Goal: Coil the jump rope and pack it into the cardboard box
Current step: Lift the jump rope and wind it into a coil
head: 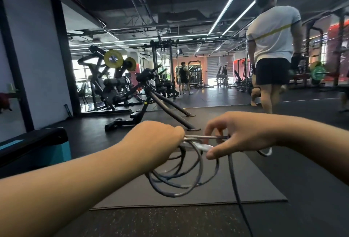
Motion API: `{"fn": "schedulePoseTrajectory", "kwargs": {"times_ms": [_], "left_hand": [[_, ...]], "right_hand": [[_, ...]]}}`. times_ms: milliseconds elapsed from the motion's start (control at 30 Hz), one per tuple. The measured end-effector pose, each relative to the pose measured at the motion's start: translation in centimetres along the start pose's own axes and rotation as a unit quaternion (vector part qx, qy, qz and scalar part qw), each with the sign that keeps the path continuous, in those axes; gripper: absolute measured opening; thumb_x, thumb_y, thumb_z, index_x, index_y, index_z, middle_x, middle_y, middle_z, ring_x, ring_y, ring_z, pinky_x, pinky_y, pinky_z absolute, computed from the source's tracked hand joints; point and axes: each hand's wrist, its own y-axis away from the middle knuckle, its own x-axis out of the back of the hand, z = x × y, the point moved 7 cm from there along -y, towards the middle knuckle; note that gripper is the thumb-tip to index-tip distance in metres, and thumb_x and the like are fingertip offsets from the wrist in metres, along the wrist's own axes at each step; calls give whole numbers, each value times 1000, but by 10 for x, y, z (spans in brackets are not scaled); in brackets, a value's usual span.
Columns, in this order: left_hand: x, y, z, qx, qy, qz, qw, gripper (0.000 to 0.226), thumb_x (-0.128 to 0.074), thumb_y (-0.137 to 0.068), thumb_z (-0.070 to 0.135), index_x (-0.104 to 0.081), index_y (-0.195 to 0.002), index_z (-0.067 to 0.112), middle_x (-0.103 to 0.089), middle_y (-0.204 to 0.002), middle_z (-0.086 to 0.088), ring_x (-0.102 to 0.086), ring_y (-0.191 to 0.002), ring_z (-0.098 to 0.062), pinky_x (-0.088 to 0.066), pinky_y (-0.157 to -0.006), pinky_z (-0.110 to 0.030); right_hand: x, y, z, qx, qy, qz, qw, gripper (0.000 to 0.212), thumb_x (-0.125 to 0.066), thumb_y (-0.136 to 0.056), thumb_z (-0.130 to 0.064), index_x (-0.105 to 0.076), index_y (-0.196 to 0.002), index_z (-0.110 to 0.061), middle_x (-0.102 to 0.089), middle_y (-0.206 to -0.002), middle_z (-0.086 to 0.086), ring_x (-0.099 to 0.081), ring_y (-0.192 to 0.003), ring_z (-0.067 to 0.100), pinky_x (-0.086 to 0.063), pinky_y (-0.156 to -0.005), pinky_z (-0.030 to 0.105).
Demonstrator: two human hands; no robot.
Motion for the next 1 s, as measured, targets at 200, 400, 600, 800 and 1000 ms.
{"fn": "schedulePoseTrajectory", "kwargs": {"times_ms": [200, 400, 600, 800, 1000], "left_hand": [[-17, 7, -33, 11, -50, -14, 999, 21, -44, -90, -3, -37, -90, 17, -43, -65, 3, -45, -55, -24, -28, -43, -33], [-28, 14, -44, 50, -40, -14, 998, 20, -45, -91, 1, -37, -89, 20, -55, -71, 2, -49, -57, -22, -24, -42, -31], [-31, 16, -68, 90, 71, -13, 993, 16, -43, -101, 39, -45, -91, 27, -56, -75, 5, -56, -67, -20, -50, -57, -34], [-44, 20, -100, 104, 171, -31, 979, 22, -44, -99, 52, -58, -101, 36, -61, -82, 12, -60, -76, -15, -53, -66, -35], [-65, 35, -141, 169, 240, -65, 954, 20, -57, -97, 44, -56, -80, 34, -60, -71, 11, -55, -63, -10, -47, -61, -31]], "right_hand": [[-3, -3, 25, -58, -33, -59, 996, 34, -55, -95, -7, -79, -99, -31, -65, -73, -7, -57, -66, 7, -46, -67, 27], [-3, -14, 42, -128, 154, -74, 977, 49, -43, -84, 6, -78, -85, -29, -73, -82, -10, -67, -74, 9, -54, -70, 24], [-9, -20, 31, -11, 92, -25, 995, 45, -46, -100, -2, -70, -121, -34, -77, -109, -17, -75, -94, 16, -61, -81, 37], [6, 0, 61, 13, -253, 73, 964, 25, -66, -92, -28, -76, -114, -32, -80, -89, 3, -48, -48, 27, -46, -49, 38], [-10, 22, 113, -135, -409, 21, 902, 28, -65, -88, -21, -78, -107, -6, -44, -56, 10, -37, -38, 16, -47, -42, 29]]}}
